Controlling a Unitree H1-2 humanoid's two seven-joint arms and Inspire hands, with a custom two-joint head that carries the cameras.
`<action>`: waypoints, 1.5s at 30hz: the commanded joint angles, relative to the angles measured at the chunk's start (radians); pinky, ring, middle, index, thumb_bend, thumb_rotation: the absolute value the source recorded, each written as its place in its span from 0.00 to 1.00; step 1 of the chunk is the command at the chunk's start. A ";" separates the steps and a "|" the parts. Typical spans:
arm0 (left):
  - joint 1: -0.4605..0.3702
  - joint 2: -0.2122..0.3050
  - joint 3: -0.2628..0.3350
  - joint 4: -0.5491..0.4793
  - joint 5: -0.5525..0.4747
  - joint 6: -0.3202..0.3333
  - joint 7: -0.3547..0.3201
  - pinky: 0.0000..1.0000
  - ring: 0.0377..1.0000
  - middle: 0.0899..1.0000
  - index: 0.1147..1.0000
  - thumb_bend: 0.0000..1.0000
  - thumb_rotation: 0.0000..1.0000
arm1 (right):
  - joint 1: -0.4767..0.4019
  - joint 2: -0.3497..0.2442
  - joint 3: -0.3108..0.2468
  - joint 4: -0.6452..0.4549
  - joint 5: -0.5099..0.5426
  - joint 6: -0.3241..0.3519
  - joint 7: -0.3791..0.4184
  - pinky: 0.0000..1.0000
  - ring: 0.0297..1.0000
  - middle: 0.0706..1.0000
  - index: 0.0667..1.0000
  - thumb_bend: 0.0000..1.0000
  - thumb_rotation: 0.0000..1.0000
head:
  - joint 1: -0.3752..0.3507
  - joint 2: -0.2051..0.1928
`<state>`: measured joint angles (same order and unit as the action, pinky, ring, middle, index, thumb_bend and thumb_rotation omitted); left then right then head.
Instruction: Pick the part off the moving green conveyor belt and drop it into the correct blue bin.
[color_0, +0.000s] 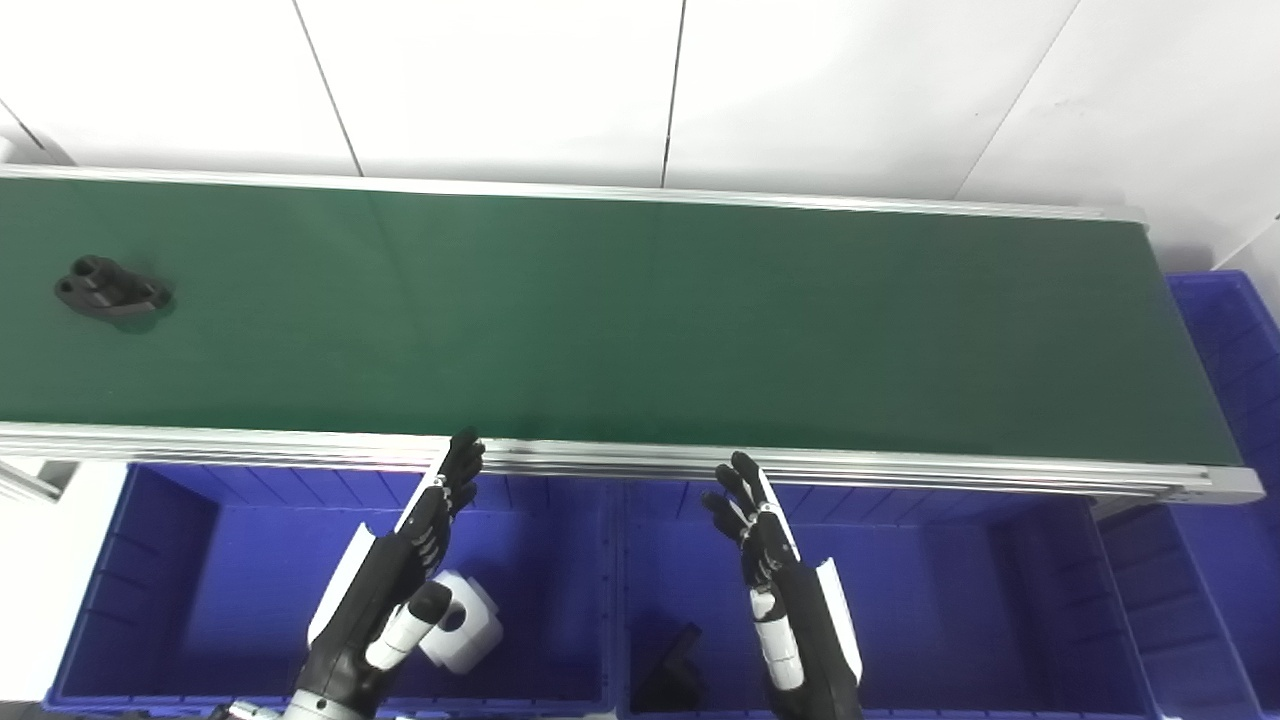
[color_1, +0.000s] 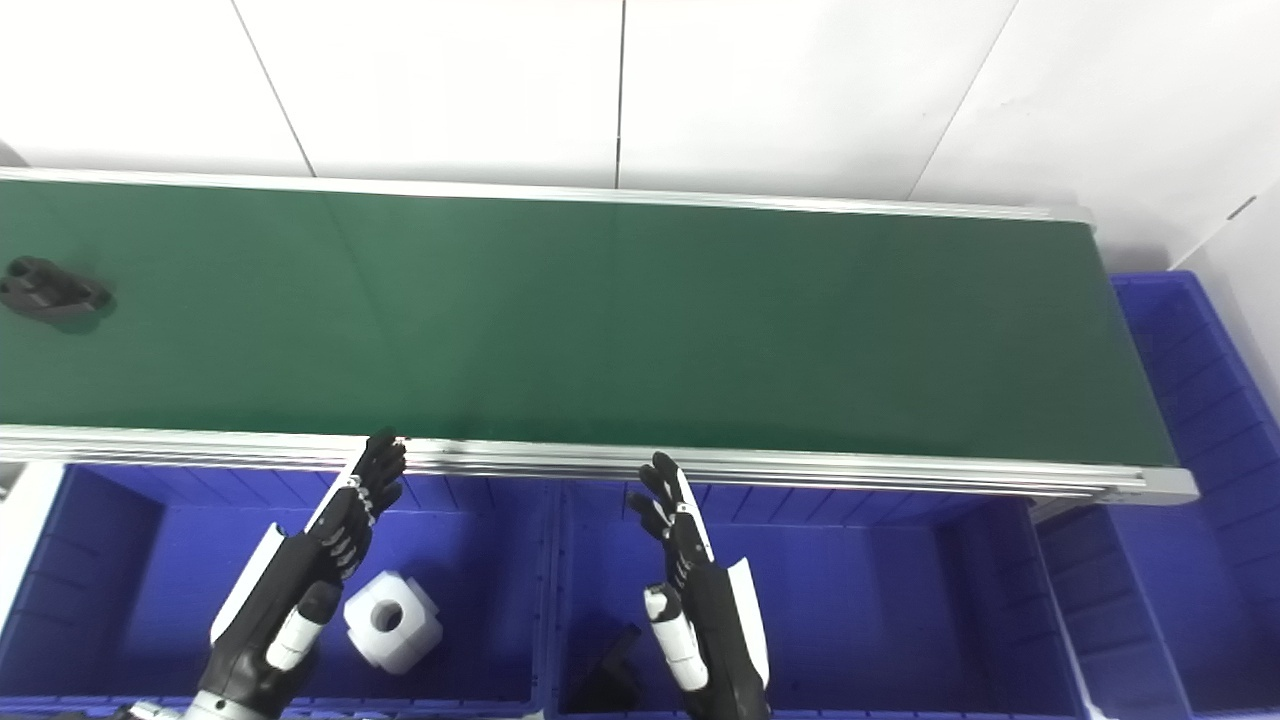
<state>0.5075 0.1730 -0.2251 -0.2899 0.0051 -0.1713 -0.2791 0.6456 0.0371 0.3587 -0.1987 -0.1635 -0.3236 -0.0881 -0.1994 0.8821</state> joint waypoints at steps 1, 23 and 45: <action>0.005 0.012 -0.002 -0.013 -0.024 -0.034 -0.005 1.00 1.00 1.00 1.00 1.00 0.93 | 0.010 0.012 0.003 -0.008 -0.007 -0.021 0.006 0.91 0.89 0.94 0.97 0.84 1.00 | 0.001 0.000; 0.017 0.020 -0.011 -0.005 -0.010 -0.054 0.000 1.00 1.00 1.00 1.00 1.00 0.94 | 0.016 0.009 0.004 0.006 -0.009 -0.027 0.008 0.91 0.90 0.94 0.97 0.84 1.00 | 0.009 -0.023; 0.017 -0.006 -0.017 0.052 -0.001 -0.107 0.008 0.99 1.00 1.00 1.00 1.00 0.93 | -0.001 -0.013 -0.026 0.074 0.010 -0.081 0.014 0.92 0.90 0.95 0.98 0.82 1.00 | 0.056 -0.097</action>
<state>0.5257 0.1618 -0.2414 -0.2199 0.0094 -0.2347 -0.2756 0.6423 0.0179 0.3317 -0.1125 -0.1562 -0.3422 -0.0777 -0.1442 0.7839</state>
